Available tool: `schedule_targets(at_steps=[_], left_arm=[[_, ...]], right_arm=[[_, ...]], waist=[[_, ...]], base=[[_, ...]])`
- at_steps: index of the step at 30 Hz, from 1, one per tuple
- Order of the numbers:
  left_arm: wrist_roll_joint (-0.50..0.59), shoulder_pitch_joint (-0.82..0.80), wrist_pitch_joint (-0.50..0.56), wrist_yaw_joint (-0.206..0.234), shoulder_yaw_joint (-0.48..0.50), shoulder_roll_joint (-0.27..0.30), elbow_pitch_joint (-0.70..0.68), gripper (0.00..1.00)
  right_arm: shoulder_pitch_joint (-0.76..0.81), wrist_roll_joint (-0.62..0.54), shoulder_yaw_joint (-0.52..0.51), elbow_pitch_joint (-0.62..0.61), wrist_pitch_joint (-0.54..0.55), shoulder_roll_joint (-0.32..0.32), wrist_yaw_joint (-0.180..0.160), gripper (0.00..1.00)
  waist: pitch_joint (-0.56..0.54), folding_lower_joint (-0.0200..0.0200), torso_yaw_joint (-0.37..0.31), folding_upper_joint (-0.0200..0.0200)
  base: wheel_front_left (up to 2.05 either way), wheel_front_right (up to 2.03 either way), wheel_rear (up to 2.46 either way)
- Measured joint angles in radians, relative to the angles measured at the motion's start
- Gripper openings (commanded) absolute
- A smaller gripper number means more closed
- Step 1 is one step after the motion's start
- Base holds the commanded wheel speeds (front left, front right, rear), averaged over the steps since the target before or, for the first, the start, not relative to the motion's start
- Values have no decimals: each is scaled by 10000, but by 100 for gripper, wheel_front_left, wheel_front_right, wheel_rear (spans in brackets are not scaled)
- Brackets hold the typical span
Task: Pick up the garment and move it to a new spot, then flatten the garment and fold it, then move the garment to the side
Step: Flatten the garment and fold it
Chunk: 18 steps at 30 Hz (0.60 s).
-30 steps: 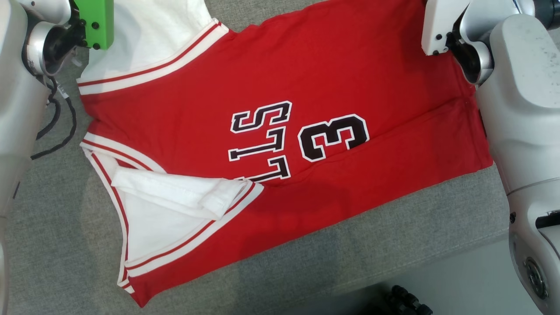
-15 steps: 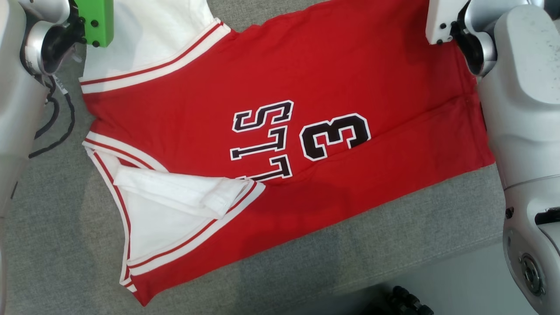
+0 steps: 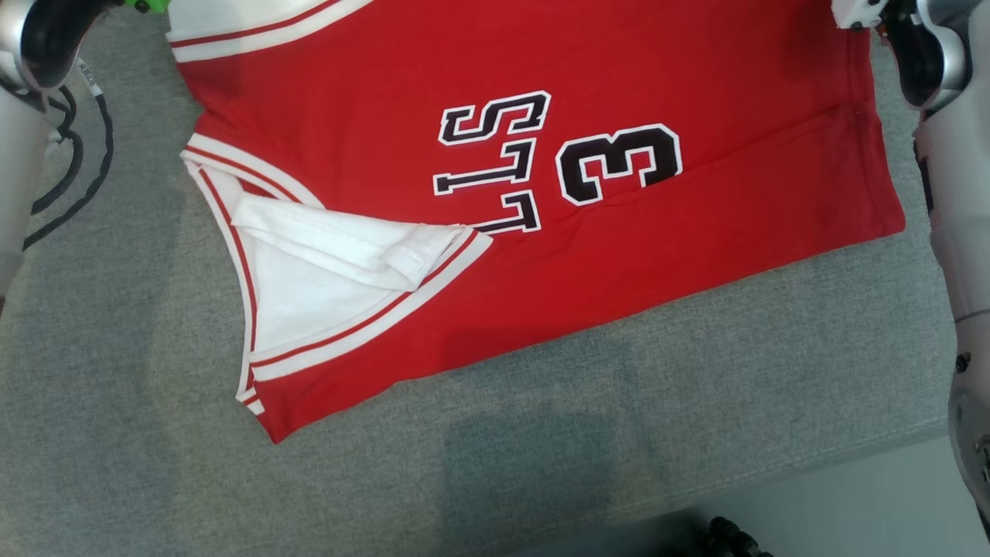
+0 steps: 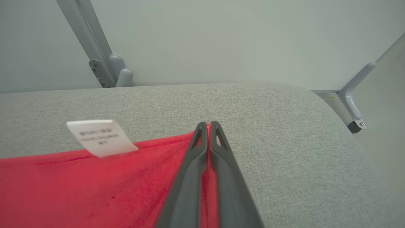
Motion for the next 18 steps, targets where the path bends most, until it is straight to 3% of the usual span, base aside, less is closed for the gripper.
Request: schedule_targets(at_steps=[9,18], left_arm=[[-1081,1839,-474,-96,600,462,-1728,0],[-1958,4429,-412,723,872,1014,-4811,0]], right_arm=[[1415,2562,1187,-865,-807,-1344,-2,0],[2882,4157,2025,-1845,-1266,-2535,-2,0]], waist=[[-413,0,343,0],[-917,0,780,0]], base=[[0,0,0],[0,0,0]])
